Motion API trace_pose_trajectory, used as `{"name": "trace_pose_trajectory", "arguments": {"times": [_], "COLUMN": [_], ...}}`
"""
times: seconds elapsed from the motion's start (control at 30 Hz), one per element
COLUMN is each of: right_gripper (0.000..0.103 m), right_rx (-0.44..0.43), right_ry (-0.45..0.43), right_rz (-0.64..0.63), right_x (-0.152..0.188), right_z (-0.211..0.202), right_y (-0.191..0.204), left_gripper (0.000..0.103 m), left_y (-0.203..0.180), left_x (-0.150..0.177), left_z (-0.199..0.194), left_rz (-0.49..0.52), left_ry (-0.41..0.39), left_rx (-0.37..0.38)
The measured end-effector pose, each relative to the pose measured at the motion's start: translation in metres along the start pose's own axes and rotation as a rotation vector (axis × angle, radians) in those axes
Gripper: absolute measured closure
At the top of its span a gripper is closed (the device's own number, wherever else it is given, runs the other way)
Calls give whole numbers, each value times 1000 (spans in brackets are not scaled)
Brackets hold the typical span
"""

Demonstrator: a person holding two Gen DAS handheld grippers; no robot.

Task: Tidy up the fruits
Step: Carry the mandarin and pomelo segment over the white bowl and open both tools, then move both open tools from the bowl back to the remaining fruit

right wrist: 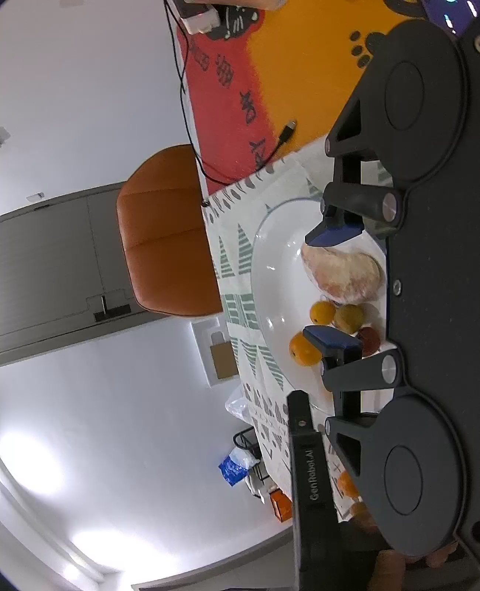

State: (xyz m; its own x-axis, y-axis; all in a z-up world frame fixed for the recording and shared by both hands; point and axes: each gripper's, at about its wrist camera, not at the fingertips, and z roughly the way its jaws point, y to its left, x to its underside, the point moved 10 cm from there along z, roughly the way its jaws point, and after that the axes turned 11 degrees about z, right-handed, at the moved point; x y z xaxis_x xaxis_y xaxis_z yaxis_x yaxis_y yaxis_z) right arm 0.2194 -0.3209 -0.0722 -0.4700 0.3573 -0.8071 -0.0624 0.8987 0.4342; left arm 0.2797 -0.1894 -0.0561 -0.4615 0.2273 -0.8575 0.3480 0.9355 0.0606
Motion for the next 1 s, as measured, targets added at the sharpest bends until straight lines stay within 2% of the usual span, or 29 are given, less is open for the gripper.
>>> {"name": "trace_pose_trajectory", "arguments": {"times": [0.13, 0.27, 0.33, 0.5, 0.77, 1.0], "right_gripper": [49, 45, 43, 35, 17, 12], "right_rx": [-6, -16, -23, -48, -82, -116], "right_ry": [13, 21, 22, 23, 35, 55], "right_rz": [5, 2, 0, -12, -31, -44], "right_x": [5, 10, 11, 13, 19, 27], "right_z": [1, 2, 1, -1, -4, -2], "right_y": [3, 9, 14, 27, 48, 66], "left_gripper": [65, 48, 44, 22, 18, 17], "left_y": [10, 22, 29, 48, 83, 110], "left_x": [4, 9, 10, 15, 32, 49], "left_z": [-8, -18, -24, -39, -61, -73], "left_rz": [-17, -30, -34, -65, -107, -139], "left_ry": [2, 3, 2, -2, 10, 24], "left_rx": [-21, -46, -60, -103, -172, -209]}}
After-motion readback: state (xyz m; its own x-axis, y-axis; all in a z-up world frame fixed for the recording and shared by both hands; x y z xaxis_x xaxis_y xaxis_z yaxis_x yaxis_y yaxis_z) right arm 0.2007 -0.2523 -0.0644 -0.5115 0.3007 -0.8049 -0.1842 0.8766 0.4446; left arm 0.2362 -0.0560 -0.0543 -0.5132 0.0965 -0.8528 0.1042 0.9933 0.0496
